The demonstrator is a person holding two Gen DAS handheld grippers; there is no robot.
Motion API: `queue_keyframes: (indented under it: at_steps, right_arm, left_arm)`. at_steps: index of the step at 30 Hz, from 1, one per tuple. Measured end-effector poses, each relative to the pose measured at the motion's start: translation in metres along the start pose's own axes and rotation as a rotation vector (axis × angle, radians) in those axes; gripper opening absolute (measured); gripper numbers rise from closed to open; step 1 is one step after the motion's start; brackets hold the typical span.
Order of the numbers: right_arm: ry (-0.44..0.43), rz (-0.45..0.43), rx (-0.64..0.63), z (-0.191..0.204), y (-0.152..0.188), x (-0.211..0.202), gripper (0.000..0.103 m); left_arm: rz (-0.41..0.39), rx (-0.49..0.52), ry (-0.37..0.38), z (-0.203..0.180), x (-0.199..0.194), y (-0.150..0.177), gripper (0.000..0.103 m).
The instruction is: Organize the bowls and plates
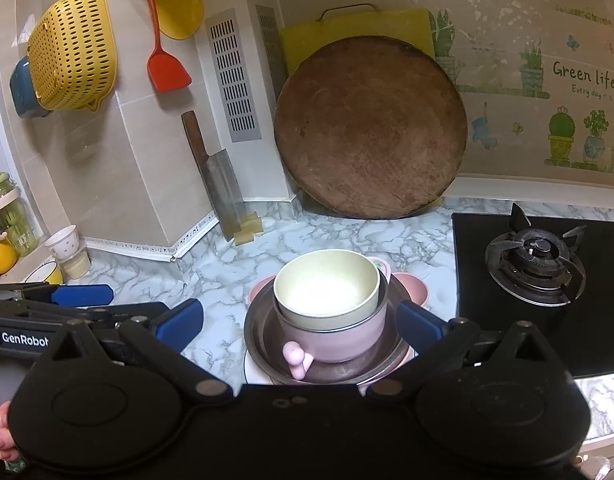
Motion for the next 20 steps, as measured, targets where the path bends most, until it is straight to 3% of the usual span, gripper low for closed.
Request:
queue_keyframes:
  at_steps: [20]
  right_arm:
    - [0.005,0.018,0.011,0.0029,-0.0009,0.0075,0.103]
  left_arm:
    - [0.009,-0.013,-0.001,0.0047,0.0059,-0.0014,0.102]
Point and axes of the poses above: each gripper's, at about its wrist camera, not at the fingertips, and x roughly the way its jaws point, z to its left, y to its underside, the point moved 1 cm from there along x, roughly the way its jaws point, and after that the axes turned 3 degrees about y, right-handed, at the moved point
